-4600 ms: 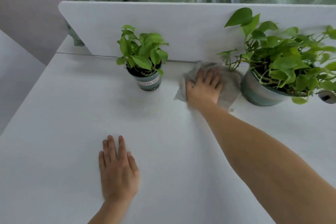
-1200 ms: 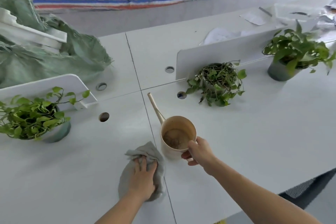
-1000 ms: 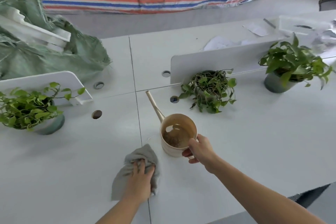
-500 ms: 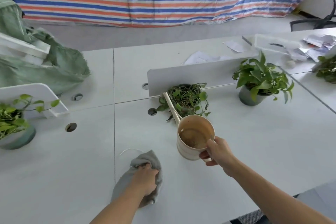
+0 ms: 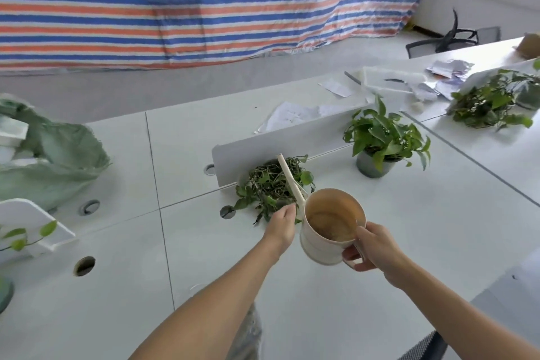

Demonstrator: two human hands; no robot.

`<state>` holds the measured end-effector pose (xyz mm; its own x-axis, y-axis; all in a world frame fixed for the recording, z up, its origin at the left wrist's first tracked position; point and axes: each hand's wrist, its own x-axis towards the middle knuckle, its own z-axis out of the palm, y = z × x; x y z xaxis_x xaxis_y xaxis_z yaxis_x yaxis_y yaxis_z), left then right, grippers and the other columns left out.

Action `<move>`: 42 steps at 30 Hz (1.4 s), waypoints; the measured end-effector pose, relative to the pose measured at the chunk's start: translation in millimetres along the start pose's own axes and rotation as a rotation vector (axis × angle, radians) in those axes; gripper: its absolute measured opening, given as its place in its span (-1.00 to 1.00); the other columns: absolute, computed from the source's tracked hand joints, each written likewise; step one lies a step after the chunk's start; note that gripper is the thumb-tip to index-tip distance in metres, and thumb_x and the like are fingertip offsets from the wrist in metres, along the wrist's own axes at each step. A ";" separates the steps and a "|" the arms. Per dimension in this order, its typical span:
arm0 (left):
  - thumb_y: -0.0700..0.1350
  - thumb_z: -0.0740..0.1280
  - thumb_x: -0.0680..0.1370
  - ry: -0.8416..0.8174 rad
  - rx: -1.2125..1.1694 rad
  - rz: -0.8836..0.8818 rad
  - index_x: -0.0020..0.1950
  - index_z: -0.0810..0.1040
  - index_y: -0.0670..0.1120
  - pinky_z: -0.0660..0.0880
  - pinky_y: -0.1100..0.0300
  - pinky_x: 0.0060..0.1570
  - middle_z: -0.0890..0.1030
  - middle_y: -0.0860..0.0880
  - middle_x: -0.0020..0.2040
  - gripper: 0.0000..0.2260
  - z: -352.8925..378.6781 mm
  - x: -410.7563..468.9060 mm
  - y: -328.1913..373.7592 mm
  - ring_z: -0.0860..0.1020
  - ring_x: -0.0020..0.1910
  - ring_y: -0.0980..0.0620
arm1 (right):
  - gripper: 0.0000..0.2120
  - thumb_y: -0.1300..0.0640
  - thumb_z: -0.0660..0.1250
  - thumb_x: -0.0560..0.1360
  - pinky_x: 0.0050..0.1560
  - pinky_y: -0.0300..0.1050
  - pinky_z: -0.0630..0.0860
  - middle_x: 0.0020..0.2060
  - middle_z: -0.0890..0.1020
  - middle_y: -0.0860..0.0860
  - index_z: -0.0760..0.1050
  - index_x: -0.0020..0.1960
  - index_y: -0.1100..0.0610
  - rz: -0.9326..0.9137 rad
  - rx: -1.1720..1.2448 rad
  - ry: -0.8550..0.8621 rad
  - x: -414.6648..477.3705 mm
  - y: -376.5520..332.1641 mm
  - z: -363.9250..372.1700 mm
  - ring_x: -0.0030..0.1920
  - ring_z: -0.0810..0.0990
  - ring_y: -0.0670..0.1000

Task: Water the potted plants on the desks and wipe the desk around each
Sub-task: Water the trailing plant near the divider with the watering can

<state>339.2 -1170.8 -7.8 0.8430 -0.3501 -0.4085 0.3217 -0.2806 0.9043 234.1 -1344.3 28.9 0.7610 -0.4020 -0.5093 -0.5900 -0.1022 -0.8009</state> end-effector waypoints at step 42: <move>-0.02 0.01 0.69 -0.118 -0.108 -0.152 0.23 0.49 -0.18 0.55 0.14 -0.08 0.48 -0.08 -0.02 -0.65 76.2 50.6 16.7 0.49 -0.13 0.01 | -0.83 0.29 0.07 0.53 -0.39 -0.10 0.28 -0.41 0.53 0.21 0.44 -0.04 0.24 0.042 -0.275 -0.101 55.4 -31.7 -77.4 -0.38 0.45 0.13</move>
<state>354.3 -1261.3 -22.7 0.7270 -0.4154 -0.5467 0.4905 -0.2429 0.8369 274.1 -1433.8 50.4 0.7490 -0.3197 -0.5803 -0.6623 -0.3358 -0.6698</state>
